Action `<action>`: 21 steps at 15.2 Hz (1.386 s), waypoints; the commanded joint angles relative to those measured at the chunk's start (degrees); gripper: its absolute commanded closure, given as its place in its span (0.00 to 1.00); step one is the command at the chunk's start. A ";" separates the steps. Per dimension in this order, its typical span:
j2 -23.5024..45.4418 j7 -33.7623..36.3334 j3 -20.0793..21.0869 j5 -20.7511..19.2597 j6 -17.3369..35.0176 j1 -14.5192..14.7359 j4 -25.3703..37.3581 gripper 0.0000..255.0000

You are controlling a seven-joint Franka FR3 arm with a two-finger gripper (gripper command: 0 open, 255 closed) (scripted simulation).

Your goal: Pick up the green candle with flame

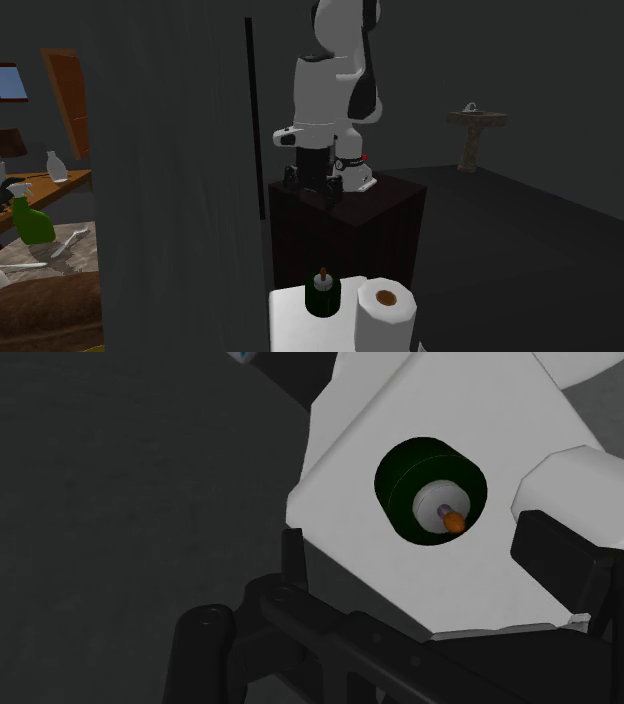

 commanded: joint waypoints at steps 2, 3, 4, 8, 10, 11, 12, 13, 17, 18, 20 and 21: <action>6.93 3.99 -0.19 -3.78 1.24 2.19 4.73 0.00; 9.15 5.09 -0.44 -4.90 1.57 3.02 6.31 0.00; 11.36 6.12 -0.75 -5.93 1.84 3.91 7.96 0.00; 19.56 9.26 -2.07 -9.12 2.31 7.40 14.75 0.00; 20.76 9.67 -2.55 -9.70 3.39 7.77 14.84 0.00; 21.37 9.88 -2.78 -10.00 3.92 7.94 14.90 0.00; 21.99 10.08 -3.02 -10.30 4.44 8.11 14.98 0.00; 22.61 10.29 -3.26 -10.59 4.96 8.29 15.07 0.00; 24.23 10.81 -3.89 -11.32 6.27 8.75 15.35 0.00; 24.23 10.79 -3.88 -11.31 6.24 8.74 15.38 1.00; 24.14 10.74 -3.87 -11.30 6.31 8.68 15.23 1.00; 24.13 10.74 -3.87 -11.30 6.31 8.67 15.22 1.00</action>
